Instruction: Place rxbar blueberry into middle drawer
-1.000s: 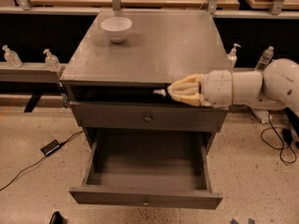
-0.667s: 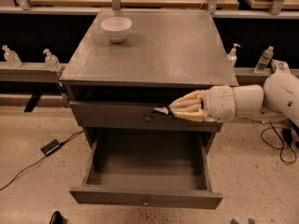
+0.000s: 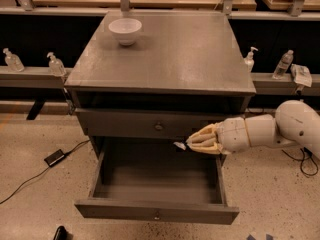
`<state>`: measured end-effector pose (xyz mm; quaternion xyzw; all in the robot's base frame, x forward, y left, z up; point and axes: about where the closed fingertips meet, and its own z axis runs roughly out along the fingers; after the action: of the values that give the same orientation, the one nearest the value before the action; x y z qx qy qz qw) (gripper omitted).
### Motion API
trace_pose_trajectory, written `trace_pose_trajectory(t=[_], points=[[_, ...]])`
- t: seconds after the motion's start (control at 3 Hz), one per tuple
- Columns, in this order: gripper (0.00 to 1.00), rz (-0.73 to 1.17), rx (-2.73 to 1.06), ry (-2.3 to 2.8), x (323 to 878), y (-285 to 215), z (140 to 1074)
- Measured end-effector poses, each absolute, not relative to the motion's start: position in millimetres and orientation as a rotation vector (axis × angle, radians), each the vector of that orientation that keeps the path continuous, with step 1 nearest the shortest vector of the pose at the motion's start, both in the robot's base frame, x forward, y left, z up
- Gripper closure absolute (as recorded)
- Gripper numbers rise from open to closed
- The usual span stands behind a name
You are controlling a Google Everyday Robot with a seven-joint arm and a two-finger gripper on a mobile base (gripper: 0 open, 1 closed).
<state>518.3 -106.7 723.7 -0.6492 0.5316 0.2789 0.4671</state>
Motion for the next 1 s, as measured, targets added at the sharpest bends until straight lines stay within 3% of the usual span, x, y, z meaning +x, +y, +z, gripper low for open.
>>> trace_pose_trajectory(t=[1.0], points=[[1.00,0.686,-1.589,1.263,538.2,-91.0,693.2]])
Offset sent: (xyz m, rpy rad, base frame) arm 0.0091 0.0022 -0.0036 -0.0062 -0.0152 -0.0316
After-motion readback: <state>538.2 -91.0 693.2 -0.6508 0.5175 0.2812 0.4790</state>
